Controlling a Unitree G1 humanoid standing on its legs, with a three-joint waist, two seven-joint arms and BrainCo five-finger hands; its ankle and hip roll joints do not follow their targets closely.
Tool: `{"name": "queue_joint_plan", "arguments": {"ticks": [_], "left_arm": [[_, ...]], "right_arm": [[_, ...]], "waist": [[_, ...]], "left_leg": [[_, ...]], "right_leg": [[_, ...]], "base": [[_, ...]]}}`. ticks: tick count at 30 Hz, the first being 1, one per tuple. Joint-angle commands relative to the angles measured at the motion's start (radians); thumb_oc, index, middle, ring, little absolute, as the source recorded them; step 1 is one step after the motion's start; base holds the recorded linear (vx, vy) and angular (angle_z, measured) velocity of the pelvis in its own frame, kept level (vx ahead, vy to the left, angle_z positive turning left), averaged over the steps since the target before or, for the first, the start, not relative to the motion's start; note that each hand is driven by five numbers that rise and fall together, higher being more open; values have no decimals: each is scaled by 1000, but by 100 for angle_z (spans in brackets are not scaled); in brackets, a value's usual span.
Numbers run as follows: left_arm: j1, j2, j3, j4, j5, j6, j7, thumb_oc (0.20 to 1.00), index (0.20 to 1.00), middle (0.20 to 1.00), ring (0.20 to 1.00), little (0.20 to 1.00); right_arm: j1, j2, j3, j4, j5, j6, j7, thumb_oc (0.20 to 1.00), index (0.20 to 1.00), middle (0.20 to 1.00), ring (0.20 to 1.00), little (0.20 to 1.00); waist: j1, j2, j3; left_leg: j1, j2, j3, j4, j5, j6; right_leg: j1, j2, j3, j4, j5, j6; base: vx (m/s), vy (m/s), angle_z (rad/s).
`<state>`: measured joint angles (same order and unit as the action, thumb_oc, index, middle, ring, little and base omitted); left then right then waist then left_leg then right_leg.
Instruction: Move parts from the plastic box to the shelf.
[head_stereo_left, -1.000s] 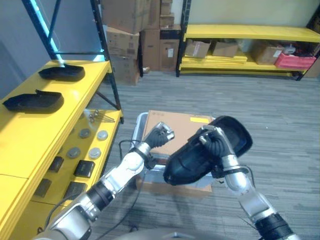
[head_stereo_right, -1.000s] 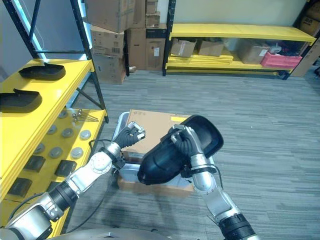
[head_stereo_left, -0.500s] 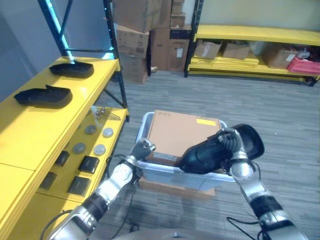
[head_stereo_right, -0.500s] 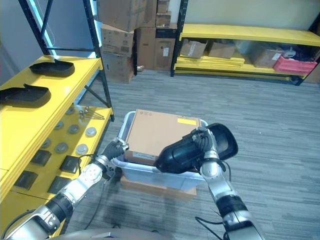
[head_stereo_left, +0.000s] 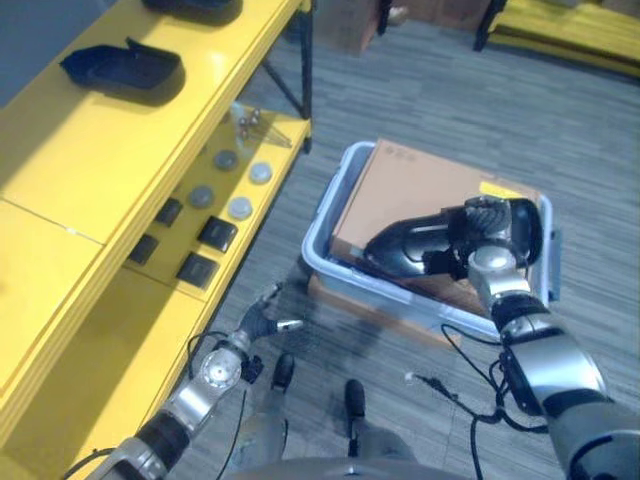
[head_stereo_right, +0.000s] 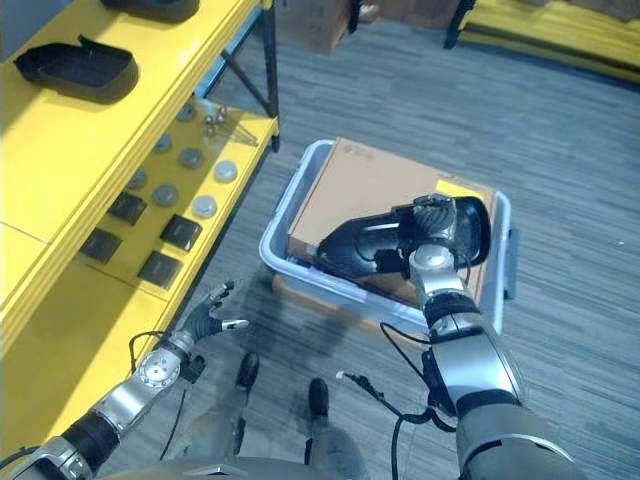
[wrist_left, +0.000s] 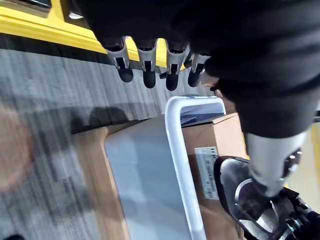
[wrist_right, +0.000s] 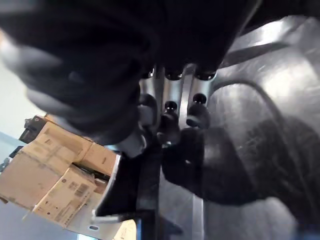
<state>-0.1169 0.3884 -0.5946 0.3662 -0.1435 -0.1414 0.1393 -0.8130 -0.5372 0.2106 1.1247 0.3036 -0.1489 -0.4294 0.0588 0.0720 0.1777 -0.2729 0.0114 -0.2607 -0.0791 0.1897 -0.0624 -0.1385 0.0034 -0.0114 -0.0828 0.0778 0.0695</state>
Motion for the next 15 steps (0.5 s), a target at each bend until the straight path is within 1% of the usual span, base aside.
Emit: {"name": "queue_joint_plan", "arguments": {"ticks": [1, 3, 4, 6, 7, 10, 13, 15], "left_arm": [[-84, -11, -12, -18, -74, -75, -34, 1000, 1000, 1000, 1000, 1000], [-98, -35, -71, -11, -237, -58, -142, 1000, 1000, 1000, 1000, 1000], [-118, -38, -121, -30, -296, -44, -207, 1000, 1000, 1000, 1000, 1000], [-165, -19, -221, -75, -346, -14, -302, 1000, 1000, 1000, 1000, 1000], [-184, -13, -254, -88, -350, -7, -328, 1000, 1000, 1000, 1000, 1000], [-217, 0, -302, -103, -354, -13, -349, 1000, 1000, 1000, 1000, 1000], [-233, -7, -318, -89, -334, -23, -337, 1000, 1000, 1000, 1000, 1000], [-235, -11, -320, -88, -329, -25, -334, 1000, 1000, 1000, 1000, 1000]], "right_arm": [[-75, -50, -11, 17, 102, -59, -48, 200, 200, 200, 200, 200], [-120, -63, 2, 75, 142, -54, -38, 200, 200, 200, 200, 200], [-143, -65, 13, 108, 158, -49, -28, 200, 200, 200, 200, 200], [-188, -63, 12, 157, 192, -49, -15, 200, 200, 200, 200, 200], [-188, -59, 7, 166, 207, -52, -10, 200, 200, 200, 200, 200], [-193, -55, -25, 192, 267, -65, -8, 200, 200, 200, 200, 200], [-208, -63, -32, 242, 302, -61, -2, 200, 200, 200, 200, 200], [-211, -71, -32, 260, 312, -57, 4, 200, 200, 200, 200, 200]], "waist": [[-8, -63, 6], [-11, -45, 19], [-13, -37, 22], [-17, -20, 30], [-19, -13, 32], [-21, 7, 38], [-20, 23, 42], [-19, 27, 43]], "left_leg": [[74, -46, 39, -8, -171, 52], [52, -52, 34, -8, -160, 50], [42, -54, 32, -8, -159, 49], [23, -55, 37, -8, -157, 48], [14, -57, 38, -8, -157, 48], [-5, -64, 39, -8, -153, 47], [-12, -67, 40, -8, -152, 46], [-14, -68, 41, -8, -152, 45]], "right_leg": [[-50, -39, 8, -2, -25, 7], [-67, -39, 6, -4, -22, 7], [-76, -38, 7, -4, -21, 8], [-96, -34, 14, -5, -21, 8], [-104, -33, 18, -5, -20, 7], [-124, -33, 24, -5, -19, 7], [-132, -33, 24, -5, -21, 7], [-133, -34, 25, -5, -21, 8]], "base": [[-56, -23, 17], [-28, -1, 19], [-9, 14, 16], [-14, 17, 9], [0, 0, 0], [-3, -7, -11], [-1, 1, -2], [0, 0, 0]]}}
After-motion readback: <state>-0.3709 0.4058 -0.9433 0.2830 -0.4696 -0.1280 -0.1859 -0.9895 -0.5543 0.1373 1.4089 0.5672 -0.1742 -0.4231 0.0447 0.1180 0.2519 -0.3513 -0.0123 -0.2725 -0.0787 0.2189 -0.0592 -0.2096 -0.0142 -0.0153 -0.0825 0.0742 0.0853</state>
